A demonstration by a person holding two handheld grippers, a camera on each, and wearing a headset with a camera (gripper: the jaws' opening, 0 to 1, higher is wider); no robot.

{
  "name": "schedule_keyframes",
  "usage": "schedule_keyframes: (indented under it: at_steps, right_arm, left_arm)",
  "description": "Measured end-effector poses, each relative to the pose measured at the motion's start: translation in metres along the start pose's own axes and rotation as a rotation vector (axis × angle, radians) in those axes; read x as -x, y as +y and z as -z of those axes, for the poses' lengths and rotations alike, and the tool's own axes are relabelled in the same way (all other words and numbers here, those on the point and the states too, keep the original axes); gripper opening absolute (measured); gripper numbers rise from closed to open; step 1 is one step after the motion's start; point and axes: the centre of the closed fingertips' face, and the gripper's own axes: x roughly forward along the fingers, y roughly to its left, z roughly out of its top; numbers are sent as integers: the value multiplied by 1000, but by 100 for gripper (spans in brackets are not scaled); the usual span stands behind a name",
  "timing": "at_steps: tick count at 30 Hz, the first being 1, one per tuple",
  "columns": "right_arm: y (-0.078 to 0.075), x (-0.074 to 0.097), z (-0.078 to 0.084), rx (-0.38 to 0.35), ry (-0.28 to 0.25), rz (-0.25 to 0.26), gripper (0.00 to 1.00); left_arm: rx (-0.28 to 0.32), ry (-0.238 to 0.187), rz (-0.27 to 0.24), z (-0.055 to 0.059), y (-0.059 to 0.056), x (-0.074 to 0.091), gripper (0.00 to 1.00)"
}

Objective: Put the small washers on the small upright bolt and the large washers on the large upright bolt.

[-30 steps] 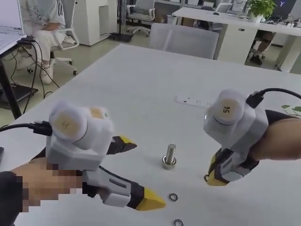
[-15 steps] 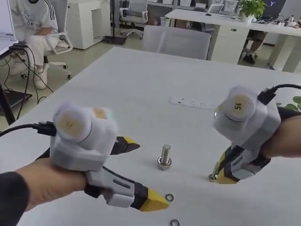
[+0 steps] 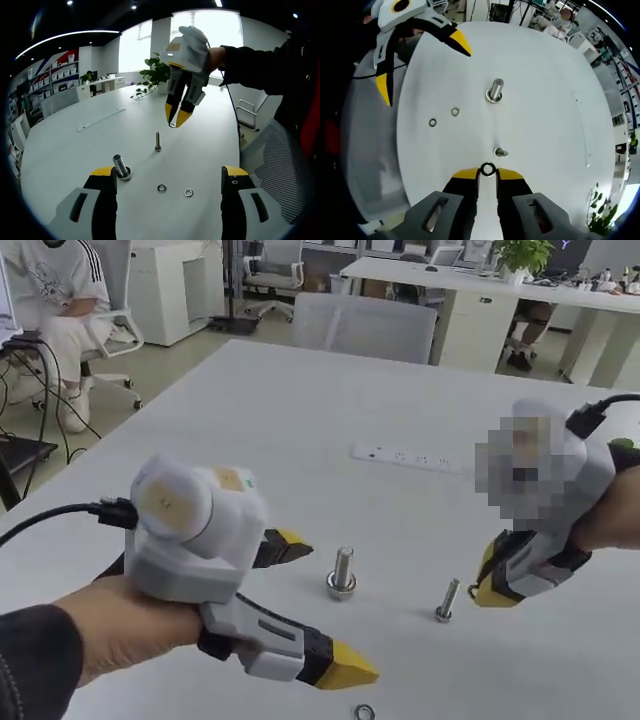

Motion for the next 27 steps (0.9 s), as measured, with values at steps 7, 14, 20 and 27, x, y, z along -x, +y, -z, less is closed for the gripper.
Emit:
schedule_keyframes:
  at_steps: [7,14,20,27]
  right_arm:
    - [-10,0,-1,-9,-10,6,14]
    - [-27,-3,-8,-7,-20,11,14]
    - [-29,-8,-10,0,-15,2,14]
    - [-29,-17,-12,5,-10,-20,14]
  left_arm:
    - [6,6,13,3,-1,-4,86]
    - [18,6,12,5,1,-5,86]
    - [25,2,12,6,2,-6,86]
    - [31,5,14,8,3,-8,86]
